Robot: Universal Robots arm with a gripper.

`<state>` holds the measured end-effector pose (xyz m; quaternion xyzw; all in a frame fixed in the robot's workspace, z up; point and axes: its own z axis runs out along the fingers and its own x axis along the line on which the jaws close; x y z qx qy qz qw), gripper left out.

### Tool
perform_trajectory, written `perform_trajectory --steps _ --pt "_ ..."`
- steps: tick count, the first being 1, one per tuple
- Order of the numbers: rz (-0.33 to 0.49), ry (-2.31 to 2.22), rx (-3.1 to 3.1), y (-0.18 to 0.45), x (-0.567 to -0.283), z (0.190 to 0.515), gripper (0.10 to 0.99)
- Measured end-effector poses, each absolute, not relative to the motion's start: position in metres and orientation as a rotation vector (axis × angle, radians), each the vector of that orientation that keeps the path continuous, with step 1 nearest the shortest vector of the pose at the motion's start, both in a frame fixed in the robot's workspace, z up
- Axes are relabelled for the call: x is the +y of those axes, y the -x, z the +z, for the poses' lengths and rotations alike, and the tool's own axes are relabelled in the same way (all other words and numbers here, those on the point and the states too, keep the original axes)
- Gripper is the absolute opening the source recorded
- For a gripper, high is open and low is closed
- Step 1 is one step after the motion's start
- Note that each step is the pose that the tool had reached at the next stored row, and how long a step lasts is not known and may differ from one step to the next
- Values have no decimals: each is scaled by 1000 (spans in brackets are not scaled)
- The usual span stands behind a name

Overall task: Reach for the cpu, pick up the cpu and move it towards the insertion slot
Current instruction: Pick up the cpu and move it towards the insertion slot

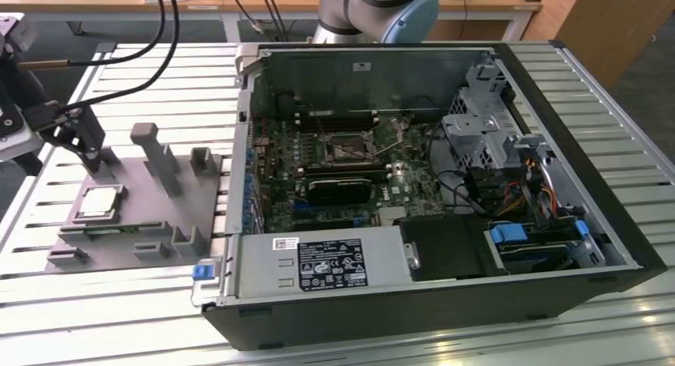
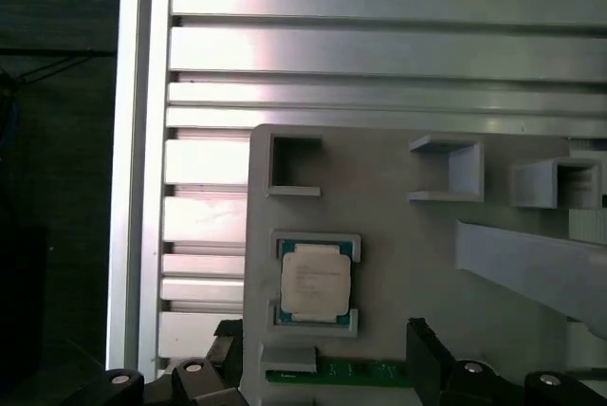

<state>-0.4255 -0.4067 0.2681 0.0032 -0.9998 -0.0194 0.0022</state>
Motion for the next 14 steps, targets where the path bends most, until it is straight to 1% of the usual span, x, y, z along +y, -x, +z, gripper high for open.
perform_trajectory --steps 14 --pt "-65 -10 -3136 425 -407 241 776"
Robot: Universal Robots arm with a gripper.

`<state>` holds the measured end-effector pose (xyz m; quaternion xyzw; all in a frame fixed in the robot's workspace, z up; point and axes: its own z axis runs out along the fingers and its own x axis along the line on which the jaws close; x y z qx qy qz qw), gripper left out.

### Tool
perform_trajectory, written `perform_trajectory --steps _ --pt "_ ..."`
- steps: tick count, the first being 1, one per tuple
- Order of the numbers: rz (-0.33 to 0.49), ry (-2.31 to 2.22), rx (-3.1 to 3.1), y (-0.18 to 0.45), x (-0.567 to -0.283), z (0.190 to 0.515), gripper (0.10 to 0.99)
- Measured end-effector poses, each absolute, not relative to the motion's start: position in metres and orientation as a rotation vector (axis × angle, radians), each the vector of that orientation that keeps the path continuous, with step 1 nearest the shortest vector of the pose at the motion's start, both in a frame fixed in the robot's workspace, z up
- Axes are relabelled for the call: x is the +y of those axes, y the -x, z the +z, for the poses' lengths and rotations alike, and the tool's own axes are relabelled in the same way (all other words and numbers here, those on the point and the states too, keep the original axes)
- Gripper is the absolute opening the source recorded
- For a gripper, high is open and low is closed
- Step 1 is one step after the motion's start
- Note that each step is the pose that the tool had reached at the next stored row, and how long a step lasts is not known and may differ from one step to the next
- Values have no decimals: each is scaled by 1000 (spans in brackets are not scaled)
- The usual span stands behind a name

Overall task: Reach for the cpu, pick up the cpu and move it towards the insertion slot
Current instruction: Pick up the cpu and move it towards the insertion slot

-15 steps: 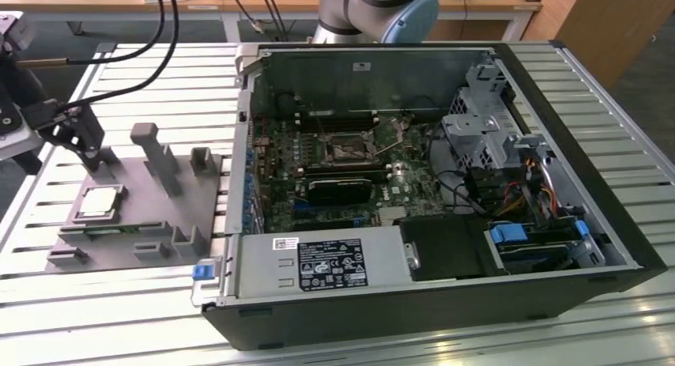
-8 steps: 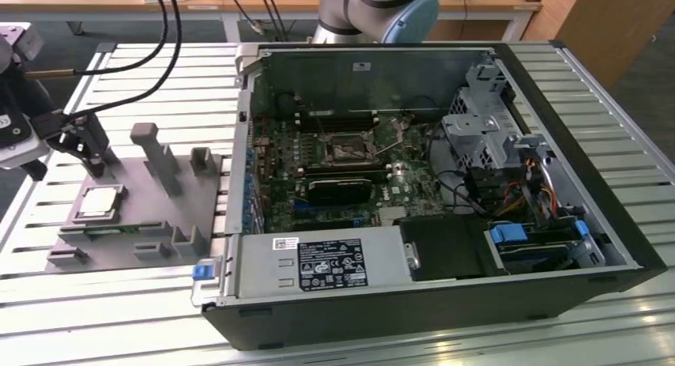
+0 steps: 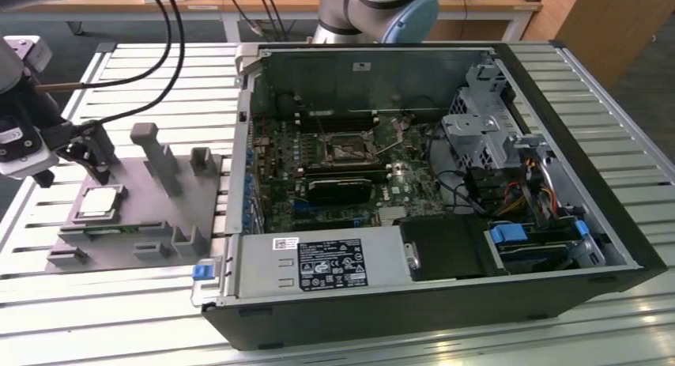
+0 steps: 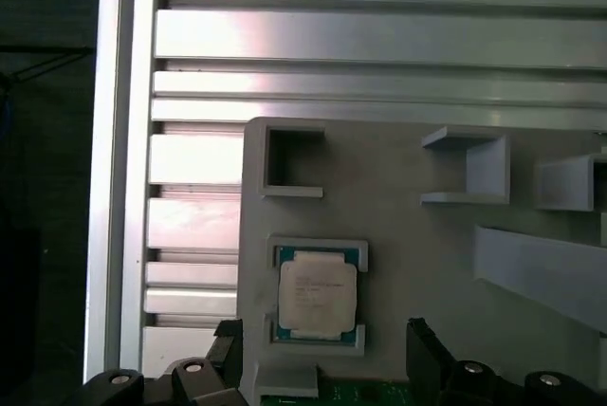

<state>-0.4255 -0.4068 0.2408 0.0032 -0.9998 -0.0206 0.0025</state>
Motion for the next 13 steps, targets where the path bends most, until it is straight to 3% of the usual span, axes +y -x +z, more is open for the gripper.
perform_trajectory --steps 13 --pt "-65 -10 -3137 425 -407 215 776"
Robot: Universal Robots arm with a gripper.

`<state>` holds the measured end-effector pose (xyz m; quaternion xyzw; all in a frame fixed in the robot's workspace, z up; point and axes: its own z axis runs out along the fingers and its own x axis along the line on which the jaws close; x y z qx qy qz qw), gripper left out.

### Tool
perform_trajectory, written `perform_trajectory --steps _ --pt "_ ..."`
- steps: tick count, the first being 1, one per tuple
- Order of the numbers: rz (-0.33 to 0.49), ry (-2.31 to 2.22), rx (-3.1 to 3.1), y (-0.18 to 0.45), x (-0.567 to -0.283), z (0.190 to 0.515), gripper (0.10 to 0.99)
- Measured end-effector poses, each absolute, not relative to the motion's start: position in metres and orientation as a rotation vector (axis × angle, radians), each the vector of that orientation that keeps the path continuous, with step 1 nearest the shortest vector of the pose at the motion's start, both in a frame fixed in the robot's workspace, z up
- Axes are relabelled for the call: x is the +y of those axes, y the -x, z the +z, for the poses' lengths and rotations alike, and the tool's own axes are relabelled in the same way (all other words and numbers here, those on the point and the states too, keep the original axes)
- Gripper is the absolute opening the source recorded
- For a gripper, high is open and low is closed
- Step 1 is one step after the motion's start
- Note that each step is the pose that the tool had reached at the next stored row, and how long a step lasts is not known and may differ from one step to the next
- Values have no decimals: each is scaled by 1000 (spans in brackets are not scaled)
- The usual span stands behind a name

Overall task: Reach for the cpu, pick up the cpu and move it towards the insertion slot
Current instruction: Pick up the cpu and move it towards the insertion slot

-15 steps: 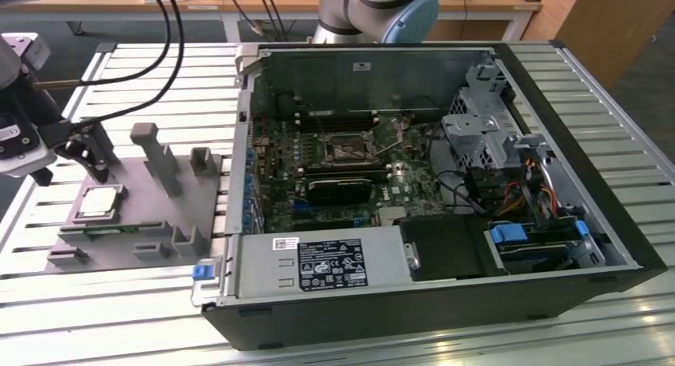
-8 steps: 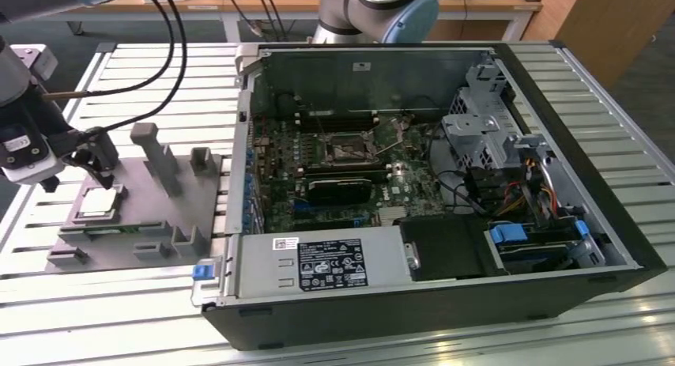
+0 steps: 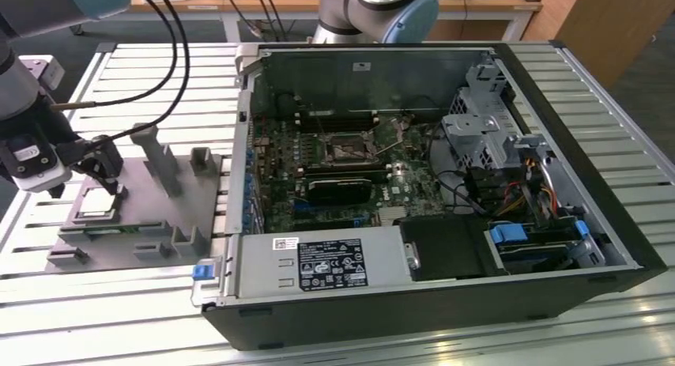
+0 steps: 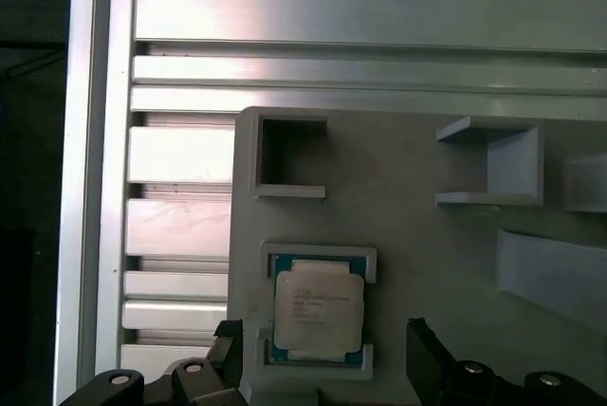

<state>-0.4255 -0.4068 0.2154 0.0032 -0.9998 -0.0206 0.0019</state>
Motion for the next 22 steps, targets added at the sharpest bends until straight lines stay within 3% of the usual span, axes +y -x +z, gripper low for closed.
perform_trajectory --steps 22 --pt "-65 27 -3141 426 -403 191 776"
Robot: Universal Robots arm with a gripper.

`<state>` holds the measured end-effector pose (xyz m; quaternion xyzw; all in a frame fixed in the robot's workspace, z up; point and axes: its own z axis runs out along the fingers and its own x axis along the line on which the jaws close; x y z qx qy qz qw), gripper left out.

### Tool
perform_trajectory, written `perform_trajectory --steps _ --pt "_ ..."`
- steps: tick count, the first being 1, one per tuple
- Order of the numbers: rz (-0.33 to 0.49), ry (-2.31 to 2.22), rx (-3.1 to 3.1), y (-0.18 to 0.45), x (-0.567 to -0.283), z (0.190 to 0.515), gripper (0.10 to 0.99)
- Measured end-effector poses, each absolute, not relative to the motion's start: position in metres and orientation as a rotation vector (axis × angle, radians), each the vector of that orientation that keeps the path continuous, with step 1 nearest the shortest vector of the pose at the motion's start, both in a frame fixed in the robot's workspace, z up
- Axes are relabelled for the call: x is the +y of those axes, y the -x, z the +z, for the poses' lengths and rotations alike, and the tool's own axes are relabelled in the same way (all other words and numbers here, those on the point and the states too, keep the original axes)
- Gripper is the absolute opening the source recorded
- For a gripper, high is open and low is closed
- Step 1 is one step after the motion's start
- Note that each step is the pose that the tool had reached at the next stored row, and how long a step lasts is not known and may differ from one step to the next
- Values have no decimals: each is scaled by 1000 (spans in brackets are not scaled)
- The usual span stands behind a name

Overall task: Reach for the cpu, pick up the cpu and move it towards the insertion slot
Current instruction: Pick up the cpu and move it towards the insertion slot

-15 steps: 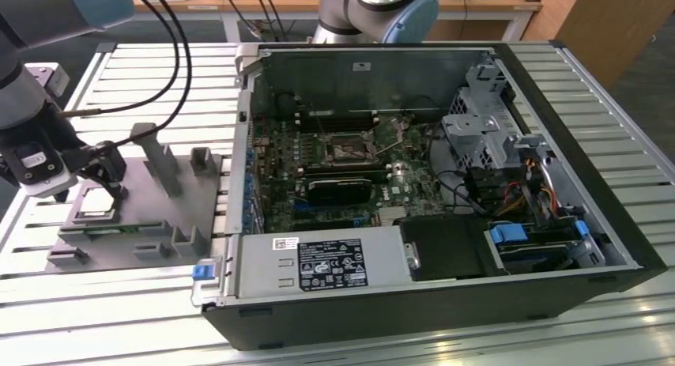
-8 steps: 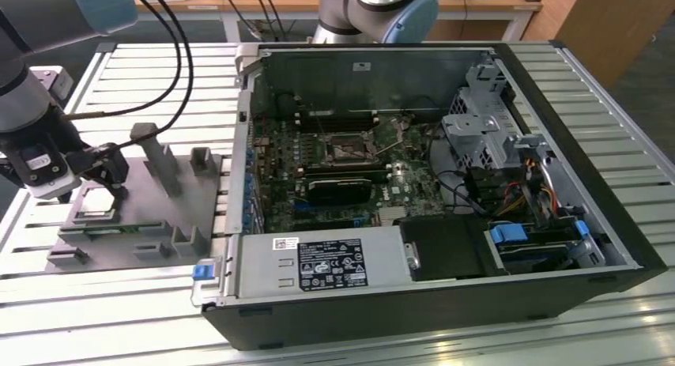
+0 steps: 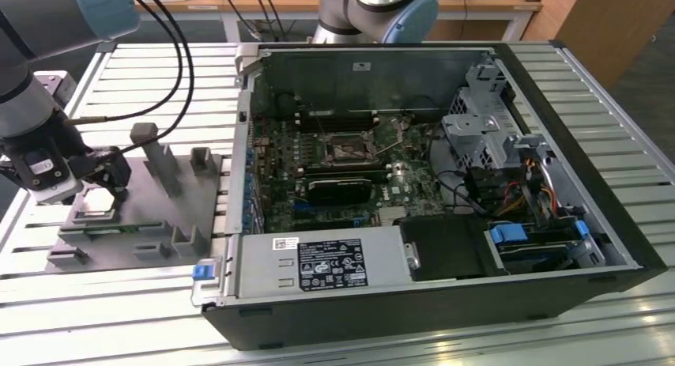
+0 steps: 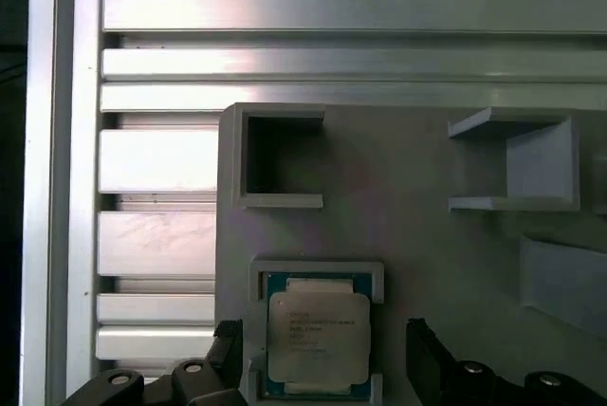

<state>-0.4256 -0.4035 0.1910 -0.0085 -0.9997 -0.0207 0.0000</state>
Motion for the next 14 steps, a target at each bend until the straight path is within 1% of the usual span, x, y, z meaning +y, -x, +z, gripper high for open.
perform_trajectory --steps 12,13,14 --pt "-65 27 -3141 426 -404 181 776" --pt "-65 26 -3141 426 -404 180 761" --pt "-65 21 -3141 426 -404 180 702"
